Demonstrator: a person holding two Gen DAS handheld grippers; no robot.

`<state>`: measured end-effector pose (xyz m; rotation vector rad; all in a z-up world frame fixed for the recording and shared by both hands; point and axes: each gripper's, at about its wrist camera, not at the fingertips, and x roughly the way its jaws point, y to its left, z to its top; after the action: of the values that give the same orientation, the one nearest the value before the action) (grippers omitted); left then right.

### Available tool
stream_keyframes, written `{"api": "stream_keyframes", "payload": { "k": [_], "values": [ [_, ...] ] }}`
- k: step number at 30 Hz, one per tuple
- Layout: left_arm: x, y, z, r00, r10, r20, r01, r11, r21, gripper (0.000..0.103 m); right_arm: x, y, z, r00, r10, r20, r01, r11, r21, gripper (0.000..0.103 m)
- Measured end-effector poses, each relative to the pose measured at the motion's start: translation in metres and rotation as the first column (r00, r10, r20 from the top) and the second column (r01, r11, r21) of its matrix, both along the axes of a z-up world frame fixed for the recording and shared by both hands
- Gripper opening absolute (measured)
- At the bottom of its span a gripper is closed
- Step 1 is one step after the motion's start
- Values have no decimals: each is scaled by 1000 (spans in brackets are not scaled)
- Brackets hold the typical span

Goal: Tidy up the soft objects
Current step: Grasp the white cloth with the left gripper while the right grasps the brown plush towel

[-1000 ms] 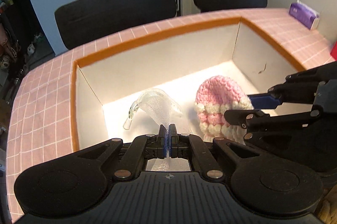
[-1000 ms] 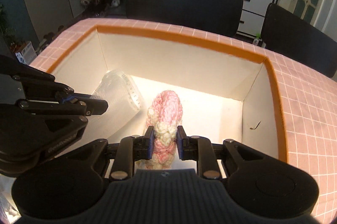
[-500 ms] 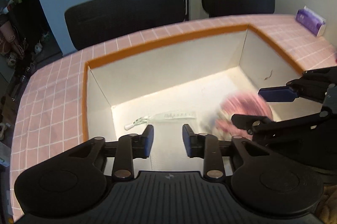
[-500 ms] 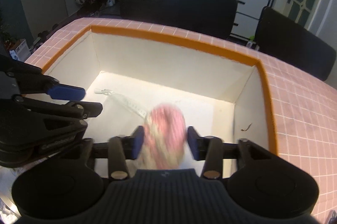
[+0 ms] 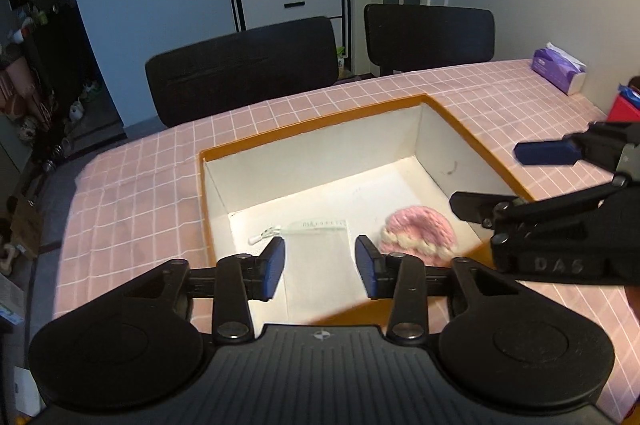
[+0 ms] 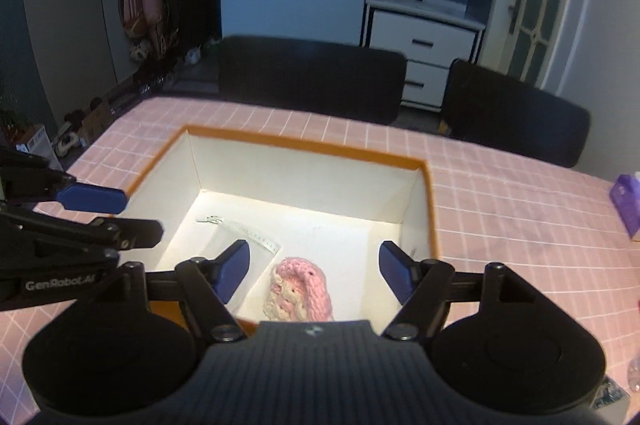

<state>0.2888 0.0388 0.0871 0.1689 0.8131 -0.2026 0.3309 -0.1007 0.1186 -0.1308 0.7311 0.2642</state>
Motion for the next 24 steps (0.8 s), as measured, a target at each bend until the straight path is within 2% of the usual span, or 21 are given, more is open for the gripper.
{"api": "stream_keyframes", "payload": {
  "k": [1, 4, 7, 11, 15, 19, 24],
  "values": [
    [-9, -2, 3, 1000, -7, 8, 6, 1000, 9, 50, -9, -3, 4, 1000, 2, 20, -2, 1000, 5, 90],
    [-33, -2, 7, 1000, 2, 19, -2, 1000, -19, 51, -39, -10, 9, 998, 2, 57, -3, 1000, 10, 91],
    [-59, 5, 9, 998, 28, 63, -22, 995, -95, 51, -69, -21, 11, 997, 1, 74, -5, 999, 53, 93],
    [-96, 17, 10, 993, 90, 81, -72, 978, -194, 49, -111, -37, 5, 997, -18, 77, 9, 994, 112, 93],
    [-135, 24, -1, 994, 99, 55, -82, 965, -251, 49, -146, -55, -7, 999, -35, 41, 28, 988, 151, 93],
    [-169, 27, -23, 993, 109, 45, -94, 963, -252, 49, -170, -69, -31, 998, -61, -25, 64, 985, 163, 93],
    [-196, 29, -58, 983, 184, 6, -176, 951, -253, 49, -196, -72, -70, 989, -105, -102, 118, 984, 136, 93]
  ]
}}
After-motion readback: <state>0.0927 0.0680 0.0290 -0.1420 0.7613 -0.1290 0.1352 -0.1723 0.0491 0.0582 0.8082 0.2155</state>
